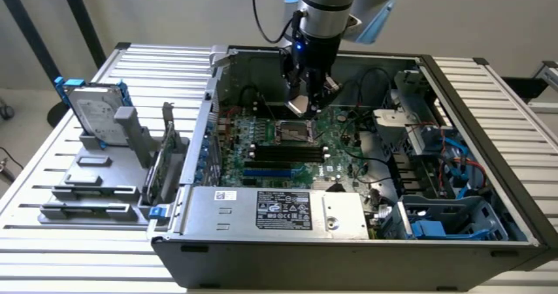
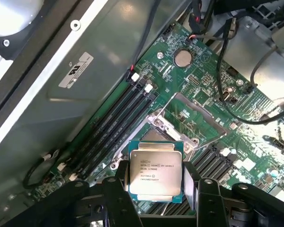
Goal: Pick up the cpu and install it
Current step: 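Place the cpu into insertion slot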
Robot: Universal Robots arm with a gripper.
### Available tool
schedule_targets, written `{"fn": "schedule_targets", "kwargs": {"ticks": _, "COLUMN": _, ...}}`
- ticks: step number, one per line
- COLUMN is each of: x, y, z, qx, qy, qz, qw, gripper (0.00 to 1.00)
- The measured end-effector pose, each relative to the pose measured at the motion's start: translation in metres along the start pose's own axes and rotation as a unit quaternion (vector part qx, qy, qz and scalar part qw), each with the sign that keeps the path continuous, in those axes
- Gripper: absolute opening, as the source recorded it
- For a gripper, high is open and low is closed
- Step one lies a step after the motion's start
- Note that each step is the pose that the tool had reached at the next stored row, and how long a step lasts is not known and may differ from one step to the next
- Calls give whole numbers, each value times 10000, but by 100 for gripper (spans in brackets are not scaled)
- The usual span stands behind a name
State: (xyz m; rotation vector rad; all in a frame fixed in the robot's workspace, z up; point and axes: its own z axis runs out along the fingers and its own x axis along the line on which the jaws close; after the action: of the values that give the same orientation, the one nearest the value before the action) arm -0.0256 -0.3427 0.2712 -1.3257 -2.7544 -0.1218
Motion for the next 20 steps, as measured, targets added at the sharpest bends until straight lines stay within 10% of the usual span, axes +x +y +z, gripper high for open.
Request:
{"fn": "schedule_targets", "kwargs": {"ticks": 11, "x": 2, "y": -6, "z": 23, "qx": -22, "qy": 16, "qz": 618, "qw": 9981, "gripper": 55}}
{"fn": "schedule_targets", "kwargs": {"ticks": 20, "x": -1, "y": -7, "z": 53, "qx": -50, "qy": 24, "qz": 1208, "qw": 9927, "gripper": 55}}
